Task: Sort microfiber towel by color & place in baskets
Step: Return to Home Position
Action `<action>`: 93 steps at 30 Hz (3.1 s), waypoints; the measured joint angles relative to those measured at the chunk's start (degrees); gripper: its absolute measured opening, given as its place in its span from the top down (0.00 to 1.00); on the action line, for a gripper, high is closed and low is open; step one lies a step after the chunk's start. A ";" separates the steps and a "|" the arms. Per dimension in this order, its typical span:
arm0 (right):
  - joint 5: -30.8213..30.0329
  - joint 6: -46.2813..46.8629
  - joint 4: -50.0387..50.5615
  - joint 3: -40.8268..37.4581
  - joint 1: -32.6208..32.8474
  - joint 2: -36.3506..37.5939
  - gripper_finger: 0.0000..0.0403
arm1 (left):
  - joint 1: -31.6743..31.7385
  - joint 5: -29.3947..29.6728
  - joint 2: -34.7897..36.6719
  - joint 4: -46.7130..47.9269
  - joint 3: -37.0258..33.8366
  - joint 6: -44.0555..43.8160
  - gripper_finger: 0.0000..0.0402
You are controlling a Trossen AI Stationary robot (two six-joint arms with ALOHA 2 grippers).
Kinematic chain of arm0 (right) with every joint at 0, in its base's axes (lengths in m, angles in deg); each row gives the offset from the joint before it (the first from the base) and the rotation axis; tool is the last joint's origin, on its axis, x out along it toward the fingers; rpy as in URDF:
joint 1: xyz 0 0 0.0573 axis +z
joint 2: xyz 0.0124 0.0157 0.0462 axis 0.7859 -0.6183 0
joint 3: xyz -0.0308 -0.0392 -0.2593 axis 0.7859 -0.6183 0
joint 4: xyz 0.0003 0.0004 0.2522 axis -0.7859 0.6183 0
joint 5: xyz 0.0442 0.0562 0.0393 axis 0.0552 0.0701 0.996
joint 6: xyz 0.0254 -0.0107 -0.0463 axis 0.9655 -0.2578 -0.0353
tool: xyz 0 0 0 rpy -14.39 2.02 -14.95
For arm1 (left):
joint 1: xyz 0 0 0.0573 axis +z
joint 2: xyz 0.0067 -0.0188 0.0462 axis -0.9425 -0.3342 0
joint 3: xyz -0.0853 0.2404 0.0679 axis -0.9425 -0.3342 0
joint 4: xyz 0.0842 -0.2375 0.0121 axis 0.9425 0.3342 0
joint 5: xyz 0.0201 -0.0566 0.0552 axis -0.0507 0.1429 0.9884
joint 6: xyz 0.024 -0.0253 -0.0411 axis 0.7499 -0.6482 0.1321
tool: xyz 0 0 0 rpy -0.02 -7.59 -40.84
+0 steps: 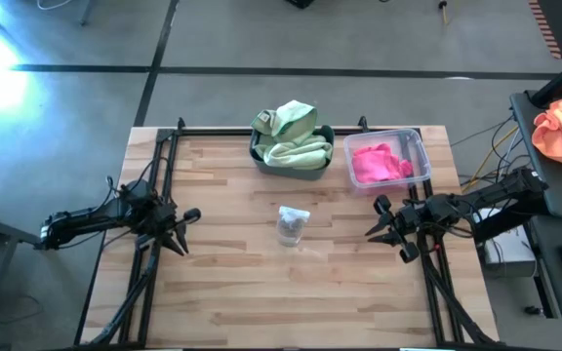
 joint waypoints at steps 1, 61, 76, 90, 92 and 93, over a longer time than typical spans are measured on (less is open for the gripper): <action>0.00 0.00 0.00 0.00 -0.02 0.01 0.84 | 0.00 -0.02 0.02 0.00 0.00 0.00 0.91; -4.48 0.87 22.99 0.00 -0.02 19.01 0.84 | 0.00 -0.02 0.00 0.09 0.11 -0.02 0.91; -4.55 0.87 22.85 0.00 -0.02 19.01 0.84 | -0.02 0.00 0.00 0.09 0.11 -0.02 0.91; -4.52 0.87 22.75 0.00 -0.02 19.01 0.84 | -0.01 0.00 0.00 0.11 0.11 -0.02 0.91; -4.52 0.87 22.75 0.00 -0.02 19.01 0.84 | -0.01 0.00 0.00 0.11 0.11 -0.02 0.91; -4.52 0.87 22.73 0.00 -0.02 19.01 0.84 | 0.00 0.00 0.00 0.10 0.11 -0.02 0.91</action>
